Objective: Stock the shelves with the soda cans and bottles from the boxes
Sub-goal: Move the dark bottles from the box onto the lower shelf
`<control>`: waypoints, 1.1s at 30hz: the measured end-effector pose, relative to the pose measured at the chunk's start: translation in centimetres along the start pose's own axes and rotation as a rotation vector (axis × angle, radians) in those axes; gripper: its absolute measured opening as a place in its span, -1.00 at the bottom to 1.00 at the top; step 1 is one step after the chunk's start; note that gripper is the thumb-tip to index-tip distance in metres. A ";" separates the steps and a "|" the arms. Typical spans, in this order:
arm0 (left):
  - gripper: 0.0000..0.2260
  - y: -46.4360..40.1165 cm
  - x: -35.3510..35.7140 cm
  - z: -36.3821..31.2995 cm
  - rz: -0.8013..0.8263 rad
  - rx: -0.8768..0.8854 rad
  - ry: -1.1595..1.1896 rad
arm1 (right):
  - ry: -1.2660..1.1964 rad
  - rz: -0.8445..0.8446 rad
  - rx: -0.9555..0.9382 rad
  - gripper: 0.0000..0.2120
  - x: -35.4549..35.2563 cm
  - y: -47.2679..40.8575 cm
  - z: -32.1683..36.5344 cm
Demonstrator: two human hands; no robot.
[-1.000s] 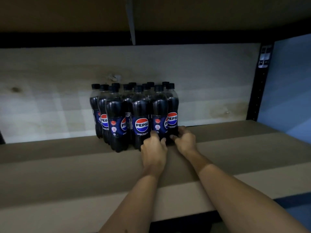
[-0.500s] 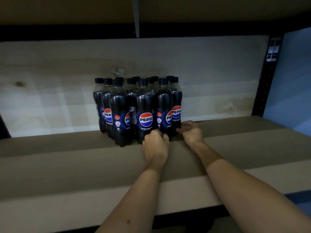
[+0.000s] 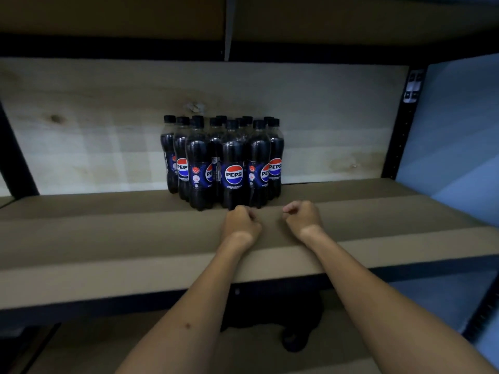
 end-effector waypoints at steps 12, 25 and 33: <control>-0.68 11.0 -4.0 4.4 -0.087 0.297 -0.432 | 0.352 0.232 -0.287 -0.73 -0.1 12.4 5.9; -0.61 21.0 -1.7 21.7 0.067 0.307 -0.359 | -0.002 0.316 -0.247 -0.60 5.5 29.8 2.5; -0.67 29.6 5.2 35.1 0.894 -0.089 -0.580 | 0.105 1.396 0.064 -0.46 13.7 45.0 -4.0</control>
Point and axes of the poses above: each hand's wrist, its own y-axis away from the middle knuckle, its own x-axis out of the palm, z = x × y, the point moved 6 cm from there along -y, towards the middle knuckle, and after that the axes turned 14 degrees about -x, right-handed, at the moved point
